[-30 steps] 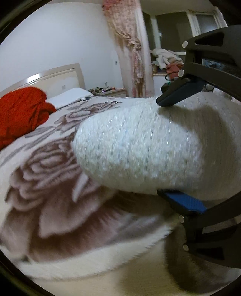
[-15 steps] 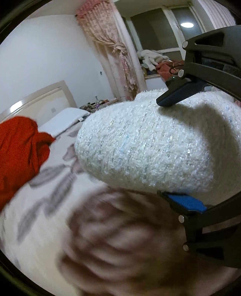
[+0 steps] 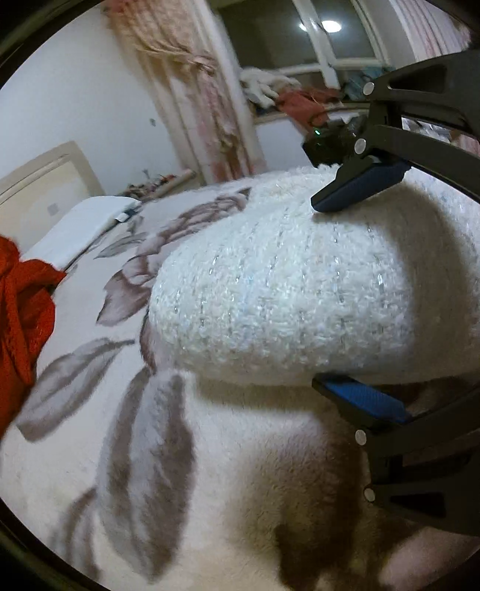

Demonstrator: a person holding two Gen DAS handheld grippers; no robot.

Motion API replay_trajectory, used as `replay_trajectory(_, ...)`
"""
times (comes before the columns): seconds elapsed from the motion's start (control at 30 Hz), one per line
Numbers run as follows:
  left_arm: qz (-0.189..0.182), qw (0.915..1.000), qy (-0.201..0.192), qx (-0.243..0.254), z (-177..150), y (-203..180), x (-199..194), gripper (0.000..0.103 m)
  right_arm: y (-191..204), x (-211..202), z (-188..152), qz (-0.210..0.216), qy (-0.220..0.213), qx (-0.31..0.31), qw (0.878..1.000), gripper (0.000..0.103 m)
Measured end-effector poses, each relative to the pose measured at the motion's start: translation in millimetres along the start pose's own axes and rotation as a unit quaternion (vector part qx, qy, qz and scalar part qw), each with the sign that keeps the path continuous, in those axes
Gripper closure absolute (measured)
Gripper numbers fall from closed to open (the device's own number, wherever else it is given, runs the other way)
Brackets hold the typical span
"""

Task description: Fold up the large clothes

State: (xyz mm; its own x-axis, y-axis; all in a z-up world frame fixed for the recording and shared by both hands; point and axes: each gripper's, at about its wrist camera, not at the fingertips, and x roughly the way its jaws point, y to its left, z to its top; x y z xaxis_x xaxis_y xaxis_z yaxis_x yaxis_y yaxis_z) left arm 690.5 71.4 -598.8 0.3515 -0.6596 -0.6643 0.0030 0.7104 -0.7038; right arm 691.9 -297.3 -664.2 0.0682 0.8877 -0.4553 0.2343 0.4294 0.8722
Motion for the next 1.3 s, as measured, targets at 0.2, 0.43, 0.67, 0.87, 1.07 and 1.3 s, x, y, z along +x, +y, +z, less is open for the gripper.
replay_trajectory(0.2, 0.134, 0.9898, -0.022, 0.043, -11.1, -37.9, -33.8, 0.015, 39.3, -24.7, -12.1, -0.130, -0.025, -0.045, 0.990, 0.026)
replay_trajectory(0.43, 0.302, 0.9435, -0.068, 0.118, -73.2, -95.5, -77.1, 0.005, 113.8, -63.2, -97.3, -0.438, -0.119, -0.166, 0.876, 0.015)
replay_trajectory(0.67, 0.328, 0.9316, -0.079, 0.135, -108.5, -157.2, -124.5, 0.001, 188.9, -68.4, -185.5, -0.516, -0.174, -0.191, 0.817, 0.012)
replay_trajectory(0.87, 0.322, 0.9273, -0.115, 0.153, -140.4, -224.5, -194.9, 0.001, 248.8, -112.5, -262.7, -0.515, -0.227, -0.183, 0.806, 0.011)
replay_trajectory(1.07, 0.325, 0.9192, -0.140, 0.172, -185.1, -296.1, -268.8, 0.001, 324.2, -161.3, -356.1, -0.516, -0.272, -0.199, 0.787, 0.011)
replay_trajectory(1.3, 0.316, 0.9176, -0.164, 0.177, -234.5, -361.3, -345.2, 0.001, 410.6, -214.7, -471.4, -0.508, -0.312, -0.227, 0.770, 0.011)
